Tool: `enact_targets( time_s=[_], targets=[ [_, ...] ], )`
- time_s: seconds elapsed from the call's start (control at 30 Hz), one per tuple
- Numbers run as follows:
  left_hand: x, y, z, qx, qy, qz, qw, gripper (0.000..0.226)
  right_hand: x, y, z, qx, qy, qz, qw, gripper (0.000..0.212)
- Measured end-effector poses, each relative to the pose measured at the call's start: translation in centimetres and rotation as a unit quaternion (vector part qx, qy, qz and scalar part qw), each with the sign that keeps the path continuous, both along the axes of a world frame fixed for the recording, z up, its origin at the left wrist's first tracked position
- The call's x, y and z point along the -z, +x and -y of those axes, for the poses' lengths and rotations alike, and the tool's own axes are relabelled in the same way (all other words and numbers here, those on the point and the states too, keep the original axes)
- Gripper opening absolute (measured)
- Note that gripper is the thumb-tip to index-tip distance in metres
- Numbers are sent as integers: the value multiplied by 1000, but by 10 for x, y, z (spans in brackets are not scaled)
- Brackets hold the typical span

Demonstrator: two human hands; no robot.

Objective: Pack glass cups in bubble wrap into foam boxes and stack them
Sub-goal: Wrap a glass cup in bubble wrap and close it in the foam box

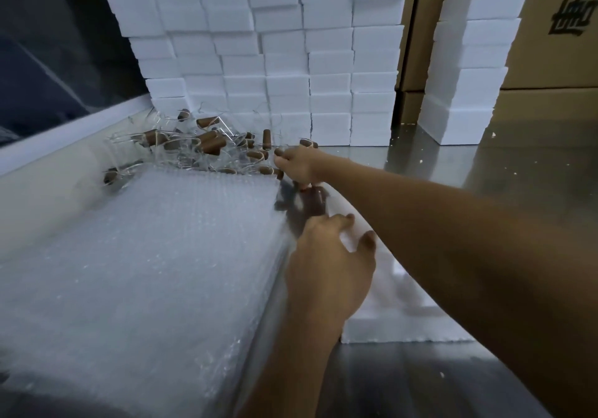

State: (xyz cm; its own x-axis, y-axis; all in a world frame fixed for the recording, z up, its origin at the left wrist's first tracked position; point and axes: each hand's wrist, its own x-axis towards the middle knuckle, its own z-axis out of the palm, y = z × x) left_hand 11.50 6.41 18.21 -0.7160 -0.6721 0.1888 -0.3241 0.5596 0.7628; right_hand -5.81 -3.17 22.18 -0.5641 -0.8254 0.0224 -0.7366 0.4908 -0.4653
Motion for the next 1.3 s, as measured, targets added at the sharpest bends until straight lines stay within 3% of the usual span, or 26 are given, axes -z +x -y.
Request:
enact_targets(
  time_s=[0.13,0.33,0.43,0.57,0.63,0.73,0.83,1.0,1.13,1.3],
  targets=[
    [-1,1,1,4,9,-2,1000,39,6,-7,0,68,-23,-40,997,23],
    [1,3,4,32,30,-29,999,42,-8,-5,-57,151,-82,-16,985,13],
    [-2,3,4,35,48,-21,998,46,-22,8,-111,181,-147,-7,972,22],
    [-12,7,-2,-9,-49,-22,999,56,-25,30,-184,172,-272,-25,946,36],
    [-20,11,-6,-21,-89,-75,993,58,-22,45,-219,143,-324,-31,935,32],
    [-26,13,-11,51,-107,-157,980,70,-13,69,-265,85,-371,-1,925,27],
    [-27,15,-19,140,-124,-169,968,88,-7,91,-293,45,-401,29,914,27],
    [-26,14,-31,194,-157,-211,945,83,1,105,-301,35,-459,128,878,30],
    [-27,16,-32,175,-180,-205,946,76,10,105,-304,37,-405,11,913,18],
    [-28,17,-33,184,-215,-195,939,81,12,100,-304,-22,-318,-125,940,69]
  ],
)
